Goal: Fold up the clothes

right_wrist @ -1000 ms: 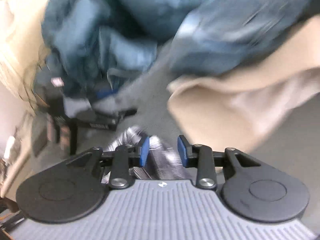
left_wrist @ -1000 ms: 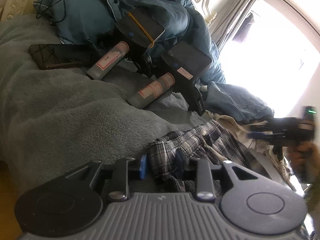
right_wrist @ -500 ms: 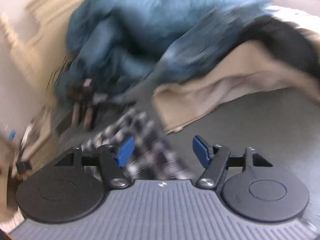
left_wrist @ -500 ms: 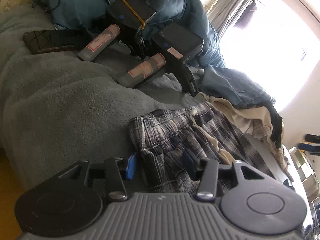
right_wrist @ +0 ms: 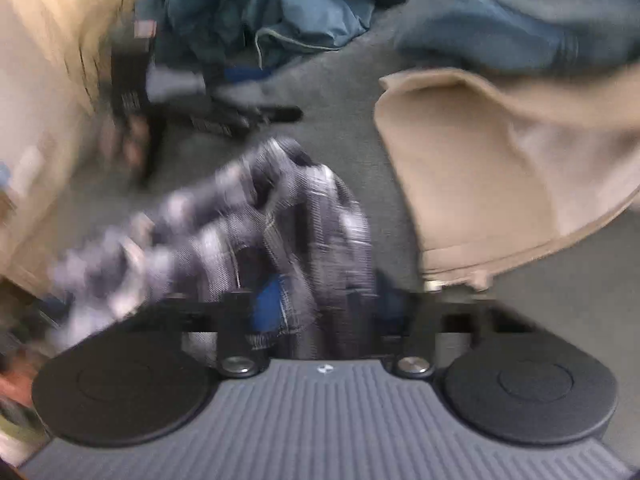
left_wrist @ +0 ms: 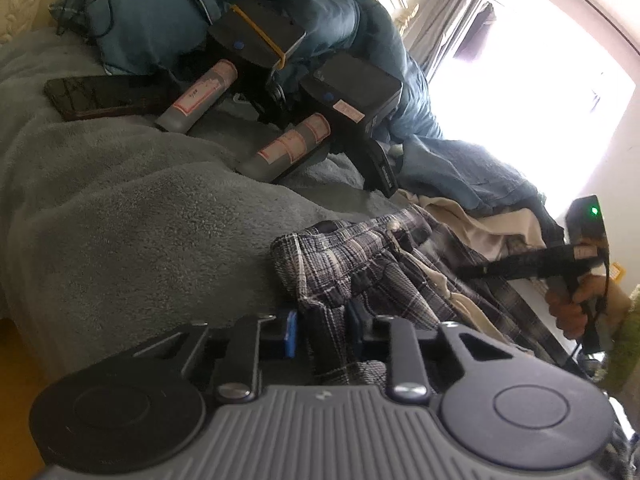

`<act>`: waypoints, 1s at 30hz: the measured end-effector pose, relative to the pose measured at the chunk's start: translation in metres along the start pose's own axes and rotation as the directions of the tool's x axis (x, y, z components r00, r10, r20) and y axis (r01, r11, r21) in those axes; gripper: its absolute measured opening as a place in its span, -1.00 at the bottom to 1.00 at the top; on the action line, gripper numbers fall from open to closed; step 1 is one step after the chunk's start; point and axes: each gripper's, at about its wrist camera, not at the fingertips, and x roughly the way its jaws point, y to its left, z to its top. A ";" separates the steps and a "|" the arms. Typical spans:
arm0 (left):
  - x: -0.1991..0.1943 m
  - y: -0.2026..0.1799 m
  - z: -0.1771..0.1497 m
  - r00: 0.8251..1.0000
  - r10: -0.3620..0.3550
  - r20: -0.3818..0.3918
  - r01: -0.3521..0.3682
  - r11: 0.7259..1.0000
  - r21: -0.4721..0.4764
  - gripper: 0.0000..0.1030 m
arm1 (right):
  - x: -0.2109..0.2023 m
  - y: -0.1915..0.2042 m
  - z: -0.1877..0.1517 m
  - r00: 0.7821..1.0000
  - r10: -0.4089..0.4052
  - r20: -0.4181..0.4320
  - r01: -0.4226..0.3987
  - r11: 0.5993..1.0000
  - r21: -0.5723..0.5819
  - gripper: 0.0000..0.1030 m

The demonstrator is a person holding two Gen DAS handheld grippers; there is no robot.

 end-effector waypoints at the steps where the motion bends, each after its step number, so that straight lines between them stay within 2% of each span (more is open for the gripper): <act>1: 0.000 -0.002 -0.001 1.000 0.008 0.010 -0.008 1.000 0.008 -0.60 | -0.003 0.004 -0.001 1.000 -0.020 0.012 0.021 1.000 -0.013 -0.74; 3: 0.001 -0.009 -0.001 0.999 0.031 0.035 -0.032 0.999 0.037 -0.64 | -0.012 0.013 -0.002 0.994 -0.093 0.054 0.094 0.995 -0.022 -0.82; 6: 0.006 -0.013 0.002 0.998 0.030 0.061 -0.033 0.999 0.043 -0.68 | -0.023 0.029 0.000 0.969 -0.219 0.116 0.229 0.969 -0.088 -0.84; 9: 0.012 -0.011 0.009 0.997 0.013 0.071 -0.014 1.000 0.012 -0.69 | -0.026 0.040 0.008 0.944 -0.290 0.154 0.313 0.938 -0.148 -0.84; 12: 0.016 -0.007 0.014 0.996 0.005 0.086 -0.004 1.000 -0.007 -0.70 | -0.030 0.037 0.017 0.930 -0.319 0.185 0.350 0.922 -0.168 -0.84; 16: 0.016 -0.001 0.014 0.996 0.008 0.091 -0.006 1.000 -0.024 -0.70 | -0.014 0.030 0.028 0.928 -0.320 0.193 0.349 0.926 -0.143 -0.84; 21: 0.012 0.011 0.007 0.997 -0.002 0.072 0.005 0.999 -0.042 -0.69 | 0.018 0.025 0.023 0.943 -0.297 0.152 0.316 0.941 -0.119 -0.79; 24: 0.009 0.015 0.011 0.998 -0.025 0.054 0.028 0.998 -0.055 -0.59 | 0.016 0.016 0.023 0.959 -0.259 0.114 0.267 0.962 -0.054 -0.53; 26: 0.005 0.015 0.013 0.998 -0.027 0.052 0.030 0.998 -0.055 -0.50 | -0.004 0.011 0.022 0.963 -0.250 0.104 0.252 0.968 -0.002 -0.14; 28: -0.001 0.016 0.014 0.998 -0.018 0.053 0.022 0.998 -0.065 -0.40 | -0.036 0.006 0.016 0.961 -0.250 0.122 0.246 0.968 0.046 -0.01; 30: -0.008 0.018 0.014 0.999 -0.010 0.052 0.014 0.997 -0.081 -0.34 | -0.077 0.000 0.007 0.959 -0.245 0.144 0.233 0.968 0.091 0.03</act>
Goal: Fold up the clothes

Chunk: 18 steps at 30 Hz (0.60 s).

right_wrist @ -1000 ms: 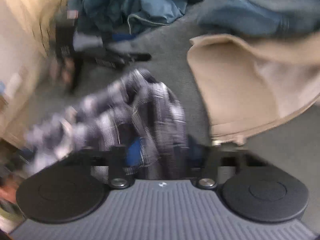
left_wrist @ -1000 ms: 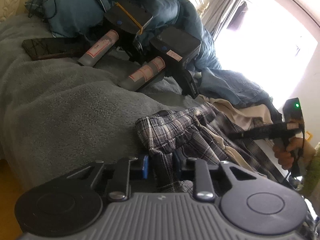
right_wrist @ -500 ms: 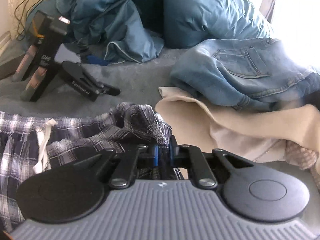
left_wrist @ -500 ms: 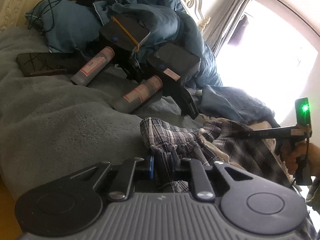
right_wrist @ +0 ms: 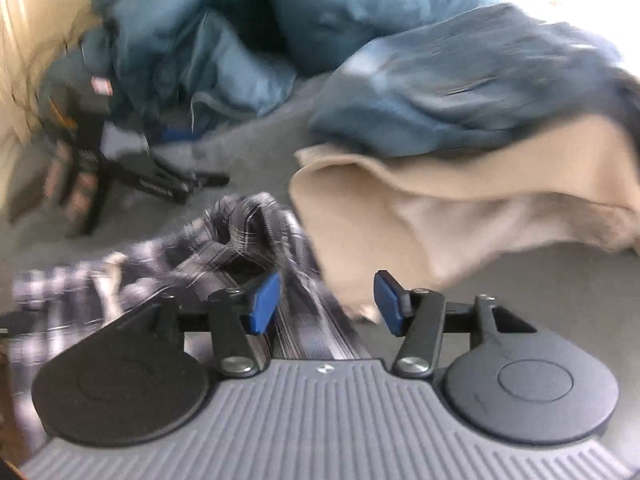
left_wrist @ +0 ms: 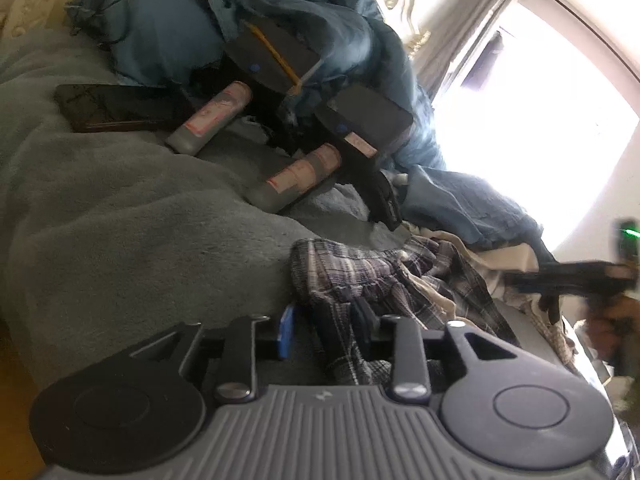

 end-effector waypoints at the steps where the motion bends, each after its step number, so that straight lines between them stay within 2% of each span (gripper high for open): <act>1: -0.004 0.000 0.000 1.000 0.007 0.001 -0.007 1.000 -0.009 -0.31 | -0.026 -0.010 -0.005 1.000 0.002 0.018 -0.003 0.999 0.035 0.06; 3: -0.016 -0.001 0.000 1.000 0.024 0.010 -0.024 1.000 -0.020 -0.27 | -0.081 -0.031 -0.018 0.998 0.007 0.060 -0.014 0.994 0.109 0.09; 7: -0.044 -0.014 -0.004 0.999 0.018 0.044 -0.018 1.000 0.000 -0.17 | -0.211 -0.067 -0.077 0.984 -0.019 0.178 -0.024 0.972 0.234 0.14; 11: -0.064 -0.041 -0.010 0.999 -0.021 0.044 0.020 0.999 0.035 -0.16 | -0.323 -0.091 -0.164 0.951 -0.141 0.274 0.048 0.946 0.320 0.25; 14: -0.072 -0.073 -0.017 0.996 -0.083 0.020 0.081 0.993 0.086 -0.13 | -0.378 -0.107 -0.245 0.933 -0.252 0.257 0.128 0.900 0.417 0.28; 16: -0.074 -0.101 -0.026 0.991 -0.134 -0.007 0.134 0.982 0.136 -0.08 | -0.393 -0.112 -0.293 0.922 -0.316 0.223 0.177 0.858 0.483 0.28; 18: -0.074 -0.133 -0.041 0.980 -0.192 -0.049 0.198 0.963 0.182 -0.05 | -0.398 -0.114 -0.337 0.921 -0.336 0.196 0.186 0.823 0.537 0.28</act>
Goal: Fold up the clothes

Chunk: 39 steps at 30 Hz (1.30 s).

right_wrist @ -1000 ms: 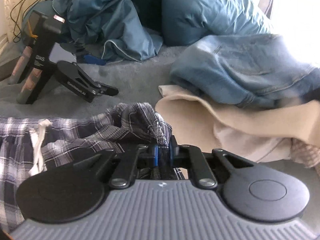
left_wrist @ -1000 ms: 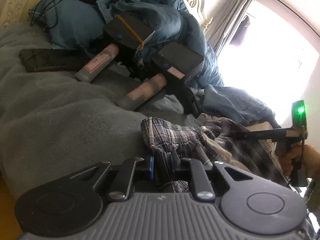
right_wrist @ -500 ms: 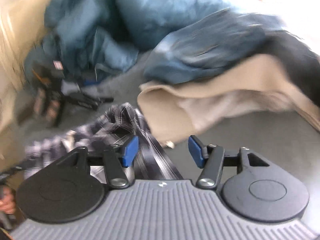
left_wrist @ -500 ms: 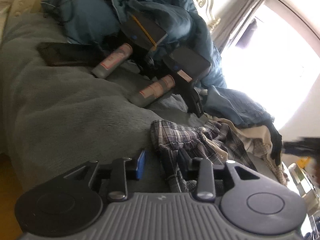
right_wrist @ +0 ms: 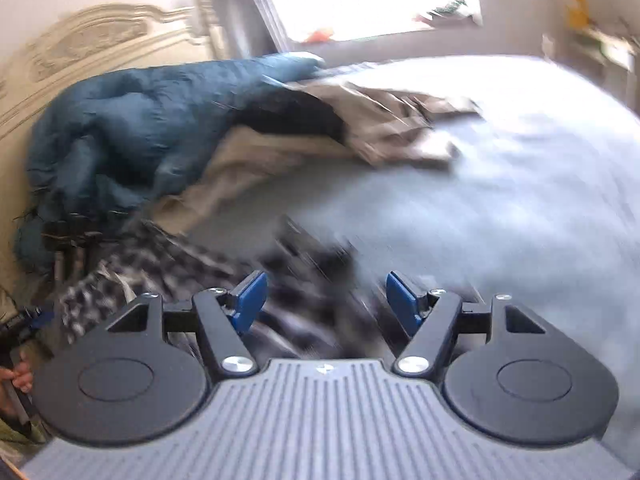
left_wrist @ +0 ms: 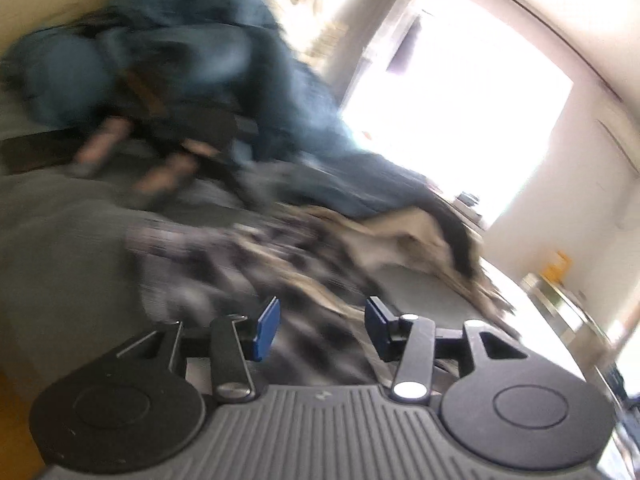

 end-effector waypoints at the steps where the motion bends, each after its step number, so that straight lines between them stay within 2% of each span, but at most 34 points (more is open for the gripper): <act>1: 0.005 -0.017 -0.006 0.999 -0.033 -0.025 0.033 0.999 0.022 -0.04 | -0.003 -0.013 -0.016 1.000 -0.001 -0.007 0.001 1.000 0.026 0.28; 4: 0.020 -0.070 -0.032 0.984 -0.123 -0.127 0.135 0.986 0.093 -0.05 | 0.003 -0.043 -0.052 0.998 -0.039 -0.045 0.044 0.994 0.099 0.28; 6: 0.026 -0.100 -0.053 0.973 -0.151 -0.177 0.177 0.974 0.141 -0.05 | 0.013 -0.060 -0.071 0.996 -0.066 -0.066 0.074 0.990 0.118 0.29; 12: 0.026 -0.169 -0.108 0.944 -0.171 -0.281 0.259 0.913 0.314 0.00 | 0.064 -0.091 -0.106 0.988 -0.019 -0.155 0.054 0.973 0.224 0.38; 13: 0.025 -0.176 -0.115 0.941 -0.168 -0.293 0.268 0.900 0.344 0.01 | 0.065 -0.089 -0.109 0.991 -0.005 -0.137 0.035 0.975 0.219 0.29; 15: 0.025 -0.185 -0.127 0.940 -0.141 -0.311 0.261 0.882 0.391 0.03 | 0.066 -0.086 -0.113 0.994 0.031 -0.109 -0.009 0.981 0.196 -0.39; 16: 0.026 -0.186 -0.130 0.941 -0.124 -0.316 0.253 0.878 0.408 0.03 | 0.065 -0.086 -0.112 0.992 0.061 -0.108 -0.038 0.979 0.200 -0.86; 19: 0.026 -0.189 -0.138 0.941 -0.121 -0.315 0.255 0.865 0.431 0.03 | 0.057 -0.086 -0.099 0.989 0.138 -0.057 -0.121 0.965 0.235 -0.88; 22: 0.028 -0.187 -0.139 0.936 -0.148 -0.320 0.281 0.861 0.424 0.04 | 0.045 -0.070 -0.056 0.981 0.193 0.032 -0.196 0.958 0.210 -0.88; 25: 0.034 -0.183 -0.139 0.929 -0.169 -0.330 0.302 0.862 0.407 0.04 | 0.047 -0.042 0.008 0.964 0.240 0.116 -0.256 0.956 0.146 -0.88; 27: 0.038 -0.181 -0.135 0.924 -0.186 -0.334 0.314 0.869 0.382 0.04 | 0.060 -0.019 0.053 0.952 0.272 0.143 -0.286 0.953 0.094 -0.88; 31: 0.041 -0.172 -0.132 0.906 -0.244 -0.346 0.357 0.880 0.313 0.04 | 0.110 0.035 0.143 0.942 0.288 0.172 -0.291 0.957 -0.006 -0.88; 34: 0.045 -0.164 -0.131 0.902 -0.260 -0.345 0.364 0.888 0.281 0.04 | 0.156 0.068 0.192 0.942 0.288 0.172 -0.282 0.958 -0.056 -0.88; 37: 0.050 -0.157 -0.130 0.898 -0.259 -0.356 0.359 0.899 0.252 0.04 | 0.209 0.094 0.217 0.948 0.281 0.151 -0.272 0.959 -0.077 -0.88; 39: 0.053 -0.154 -0.130 0.896 -0.249 -0.368 0.352 0.903 0.246 0.04 | 0.245 0.105 0.221 0.956 0.267 0.120 -0.259 0.963 -0.077 -0.86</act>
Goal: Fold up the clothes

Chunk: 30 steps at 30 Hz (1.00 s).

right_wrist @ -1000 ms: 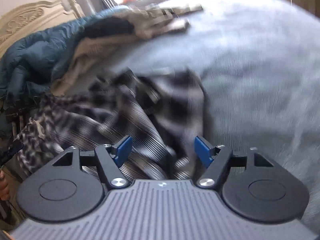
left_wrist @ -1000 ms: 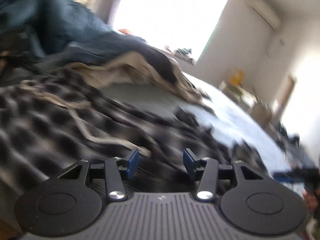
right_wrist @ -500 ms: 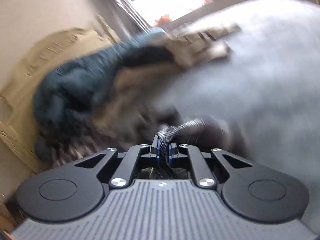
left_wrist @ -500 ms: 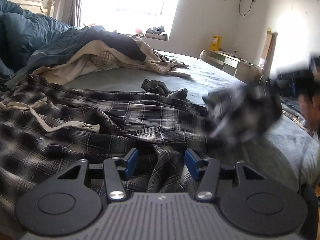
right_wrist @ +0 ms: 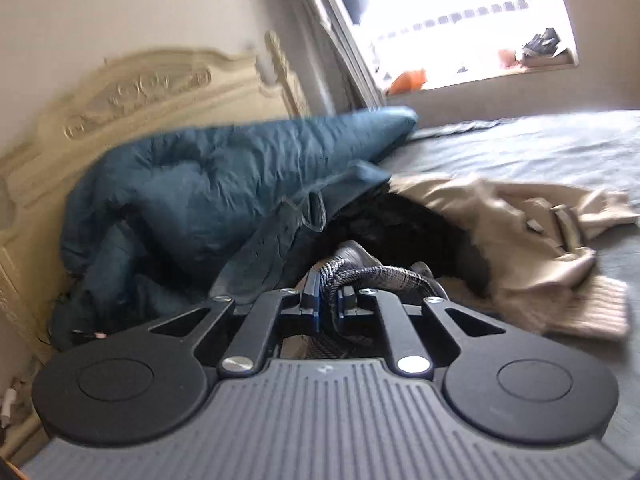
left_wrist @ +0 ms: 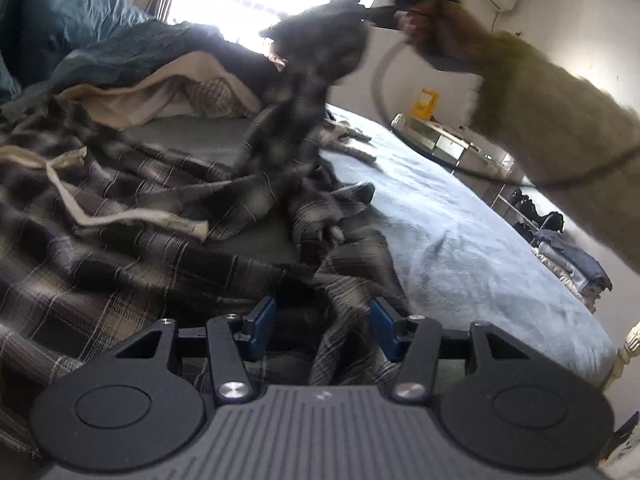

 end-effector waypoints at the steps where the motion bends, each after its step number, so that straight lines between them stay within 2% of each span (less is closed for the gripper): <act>1: 0.000 0.001 0.000 1.000 0.006 -0.004 -0.006 1.000 -0.004 0.04 | 0.016 -0.001 -0.002 1.000 -0.011 -0.016 0.011 1.000 0.002 -0.80; 3: 0.000 0.001 -0.001 1.000 0.010 -0.013 -0.010 1.000 -0.004 0.04 | 0.050 -0.010 -0.015 0.995 -0.050 -0.088 0.052 0.998 0.027 -0.57; 4: 0.000 0.001 -0.002 1.000 0.012 -0.014 -0.012 1.000 -0.002 0.04 | 0.062 -0.017 -0.024 0.988 -0.059 -0.143 0.065 0.997 0.038 -0.25; 5: 0.001 0.001 -0.002 1.000 0.014 -0.016 -0.014 1.000 -0.001 0.04 | 0.069 -0.024 -0.033 0.977 -0.090 -0.192 0.100 0.994 0.047 -0.11; 7: 0.001 0.003 -0.002 1.000 0.011 -0.021 -0.011 1.000 -0.003 0.04 | 0.066 -0.042 -0.052 0.951 -0.146 -0.272 0.168 0.984 0.057 -0.11; 8: 0.002 0.004 -0.003 1.000 0.005 -0.025 -0.006 1.000 -0.004 0.04 | 0.058 -0.048 -0.058 0.946 -0.153 -0.286 0.179 0.982 0.064 -0.09; 9: 0.002 0.004 -0.003 1.000 0.001 -0.030 -0.001 1.000 -0.004 0.04 | 0.041 -0.058 -0.066 0.945 -0.157 -0.286 0.186 0.980 0.077 -0.06; 11: 0.003 0.005 -0.004 0.999 -0.003 -0.039 0.003 1.000 -0.001 0.04 | 0.002 -0.078 -0.081 0.954 -0.139 -0.265 0.177 0.976 0.127 0.21; 12: 0.004 0.005 -0.005 0.999 -0.002 -0.042 0.002 1.000 0.002 0.04 | -0.016 -0.087 -0.091 0.953 -0.140 -0.267 0.186 0.970 0.154 0.29; 15: 0.003 0.003 -0.005 0.999 0.004 -0.049 -0.003 1.000 0.004 0.04 | -0.048 -0.112 -0.126 0.928 -0.146 -0.342 0.220 0.957 0.189 0.36; 18: -0.001 -0.004 -0.002 0.998 0.021 -0.053 -0.020 1.000 0.012 0.04 | -0.037 -0.130 -0.161 0.893 -0.113 -0.435 0.247 0.932 0.266 0.40; 20: -0.007 -0.013 -0.004 0.998 0.037 -0.048 -0.035 0.999 0.034 0.04 | -0.022 -0.133 -0.183 0.880 -0.061 -0.472 0.230 0.922 0.311 0.46; 22: -0.012 -0.021 -0.005 0.997 0.053 -0.047 -0.051 0.997 0.052 0.04 | -0.023 -0.120 -0.190 0.898 -0.092 -0.431 0.218 0.942 0.254 0.47; 24: -0.016 -0.024 -0.007 0.996 0.074 -0.047 -0.072 0.996 0.049 0.07 | -0.028 -0.103 -0.194 0.911 -0.099 -0.400 0.195 0.959 0.205 -0.02; 25: -0.017 -0.023 -0.009 0.995 0.083 -0.050 -0.081 0.996 0.036 0.08 | -0.033 -0.097 -0.198 0.906 -0.099 -0.412 0.187 0.966 0.179 -0.55; 26: -0.018 -0.022 -0.010 0.994 0.090 -0.054 -0.089 0.996 0.023 0.08 | -0.038 -0.090 -0.202 0.900 -0.099 -0.424 0.179 0.972 0.152 -0.88; 28: -0.017 -0.018 -0.012 0.994 0.092 -0.064 -0.093 0.996 -0.010 0.08 | -0.062 -0.081 -0.206 0.907 -0.117 -0.404 0.177 0.977 0.115 -0.89; 30: -0.018 -0.015 -0.014 0.993 0.098 -0.067 -0.100 0.995 -0.025 0.08 | -0.097 -0.076 -0.205 0.930 -0.147 -0.338 0.191 0.977 0.099 -0.90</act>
